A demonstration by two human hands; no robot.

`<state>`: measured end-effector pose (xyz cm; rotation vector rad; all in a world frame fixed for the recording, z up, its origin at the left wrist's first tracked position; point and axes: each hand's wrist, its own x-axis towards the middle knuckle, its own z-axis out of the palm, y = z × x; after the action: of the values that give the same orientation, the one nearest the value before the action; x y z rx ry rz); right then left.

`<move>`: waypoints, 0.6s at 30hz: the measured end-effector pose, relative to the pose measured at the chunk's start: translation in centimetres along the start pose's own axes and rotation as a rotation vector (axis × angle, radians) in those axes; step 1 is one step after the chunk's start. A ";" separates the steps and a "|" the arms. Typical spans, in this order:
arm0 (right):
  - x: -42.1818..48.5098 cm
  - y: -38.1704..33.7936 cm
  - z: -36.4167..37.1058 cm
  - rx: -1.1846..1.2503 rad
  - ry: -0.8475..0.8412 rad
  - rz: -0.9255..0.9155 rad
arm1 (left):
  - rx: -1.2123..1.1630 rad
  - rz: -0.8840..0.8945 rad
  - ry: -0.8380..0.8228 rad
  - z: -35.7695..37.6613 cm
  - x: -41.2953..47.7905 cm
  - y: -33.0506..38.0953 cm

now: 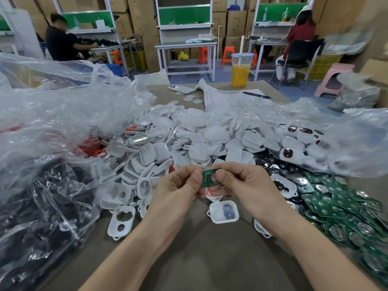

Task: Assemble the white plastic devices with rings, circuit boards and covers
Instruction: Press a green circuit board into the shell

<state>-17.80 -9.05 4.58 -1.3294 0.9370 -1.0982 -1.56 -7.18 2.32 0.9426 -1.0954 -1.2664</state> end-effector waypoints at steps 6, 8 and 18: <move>0.1 -0.1 -0.4 0.095 0.000 -0.032 | -0.119 -0.004 0.031 0.9 0.3 0.3; 0.3 -0.1 -0.6 0.122 0.023 -0.045 | -0.126 -0.002 0.037 1.0 0.4 0.5; 0.9 -0.6 -2.2 0.391 0.206 -0.046 | 0.437 0.146 0.098 1.0 1.9 2.9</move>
<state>-19.72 -10.47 5.09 -0.9339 0.7898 -1.3926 -1.91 -8.75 5.51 1.2101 -1.3659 -0.8666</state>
